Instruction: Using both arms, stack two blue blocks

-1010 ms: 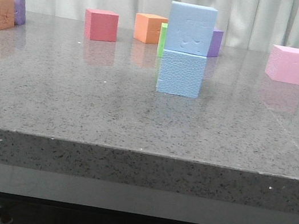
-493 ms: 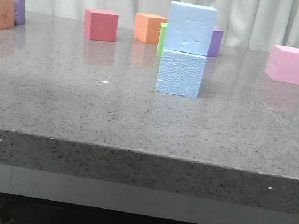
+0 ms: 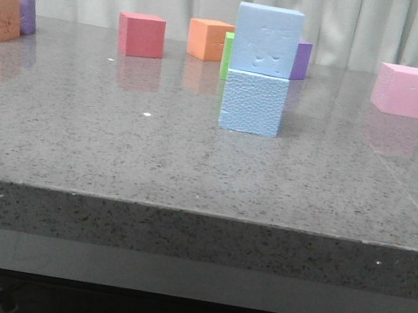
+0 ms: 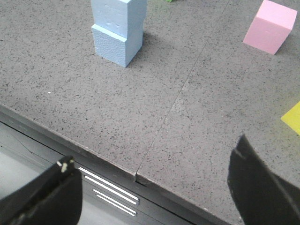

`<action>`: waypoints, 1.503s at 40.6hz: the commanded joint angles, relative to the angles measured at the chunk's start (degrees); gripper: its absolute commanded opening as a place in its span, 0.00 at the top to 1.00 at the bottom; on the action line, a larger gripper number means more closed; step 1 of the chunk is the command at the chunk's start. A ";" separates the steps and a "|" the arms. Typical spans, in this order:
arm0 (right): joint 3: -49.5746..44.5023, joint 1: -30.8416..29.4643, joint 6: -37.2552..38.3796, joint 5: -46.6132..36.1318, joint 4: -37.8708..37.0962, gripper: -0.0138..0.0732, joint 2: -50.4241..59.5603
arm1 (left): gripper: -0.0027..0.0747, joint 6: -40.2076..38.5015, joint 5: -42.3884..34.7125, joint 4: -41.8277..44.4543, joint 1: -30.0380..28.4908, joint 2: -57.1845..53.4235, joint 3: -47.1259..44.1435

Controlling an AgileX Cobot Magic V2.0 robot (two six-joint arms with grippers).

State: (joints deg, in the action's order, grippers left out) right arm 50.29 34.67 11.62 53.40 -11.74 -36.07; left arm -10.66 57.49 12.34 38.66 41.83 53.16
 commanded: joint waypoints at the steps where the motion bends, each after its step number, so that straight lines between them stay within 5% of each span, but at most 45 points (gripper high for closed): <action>1: 1.34 -0.37 0.26 -3.68 -0.57 0.12 -0.01 | 0.18 -1.01 -6.13 0.92 0.34 -1.88 -0.77; 5: 1.34 -0.37 0.26 -4.14 -0.33 0.21 -0.01 | 0.26 -1.12 -6.53 0.92 0.34 -1.99 -1.41; 14: 1.34 -0.37 0.26 -5.22 -0.31 0.74 -0.01 | 0.72 -1.12 -10.84 0.92 0.34 -1.88 -1.54; 19: 1.34 -0.37 0.26 -5.10 -0.31 0.93 -0.01 | 0.94 -1.12 -13.42 0.92 0.34 -1.88 -1.54; 47: 0.63 -0.37 0.26 -4.53 -0.24 0.92 -0.01 | 0.99 -1.12 -15.61 0.72 0.34 -2.44 -1.94; 61: 0.63 -0.37 0.26 -4.53 -0.24 0.92 -0.01 | 0.99 -1.12 -23.37 0.27 -15.67 -12.57 -13.66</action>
State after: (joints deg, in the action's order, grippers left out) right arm 49.69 34.67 11.81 52.32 -11.32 -36.07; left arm -11.42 40.36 12.31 27.08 32.01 41.40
